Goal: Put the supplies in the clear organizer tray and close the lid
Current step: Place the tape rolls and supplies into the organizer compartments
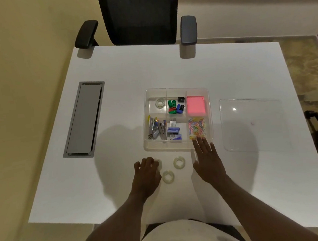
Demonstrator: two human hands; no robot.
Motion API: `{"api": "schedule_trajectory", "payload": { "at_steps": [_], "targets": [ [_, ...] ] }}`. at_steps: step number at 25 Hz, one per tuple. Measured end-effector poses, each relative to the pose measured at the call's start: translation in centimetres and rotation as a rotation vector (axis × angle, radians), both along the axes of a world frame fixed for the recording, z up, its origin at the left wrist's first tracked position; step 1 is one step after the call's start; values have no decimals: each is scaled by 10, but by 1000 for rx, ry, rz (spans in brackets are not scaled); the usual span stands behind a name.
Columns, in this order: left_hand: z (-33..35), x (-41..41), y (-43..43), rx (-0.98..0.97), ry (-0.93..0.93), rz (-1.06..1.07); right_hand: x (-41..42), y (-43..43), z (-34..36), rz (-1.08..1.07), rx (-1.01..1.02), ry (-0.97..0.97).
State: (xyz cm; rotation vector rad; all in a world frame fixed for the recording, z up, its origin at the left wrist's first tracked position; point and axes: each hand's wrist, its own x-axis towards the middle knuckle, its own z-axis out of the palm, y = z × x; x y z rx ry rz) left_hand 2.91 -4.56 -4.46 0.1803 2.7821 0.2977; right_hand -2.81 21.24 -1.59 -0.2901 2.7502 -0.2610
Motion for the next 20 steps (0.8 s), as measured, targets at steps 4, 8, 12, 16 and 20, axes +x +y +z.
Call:
{"api": "schedule_trajectory", "payload": {
  "at_steps": [4, 8, 12, 16, 20],
  "targets": [
    [-2, 3, 3, -38, -37, 39, 0, -2, -3, -22, -1, -17],
    [-2, 2, -4, -21, 63, 27, 0, -2, -4, -20, 1, -4],
    [3, -20, -12, 32, 358, 24, 1, -3, -4, -32, -6, 2],
    [31, -100, -12, -108, 506, 17, 5, -7, -6, -48, -15, 28],
    [61, -191, -5, -278, 294, 60, 6, -10, -9, -71, -17, 15]
  ]
}}
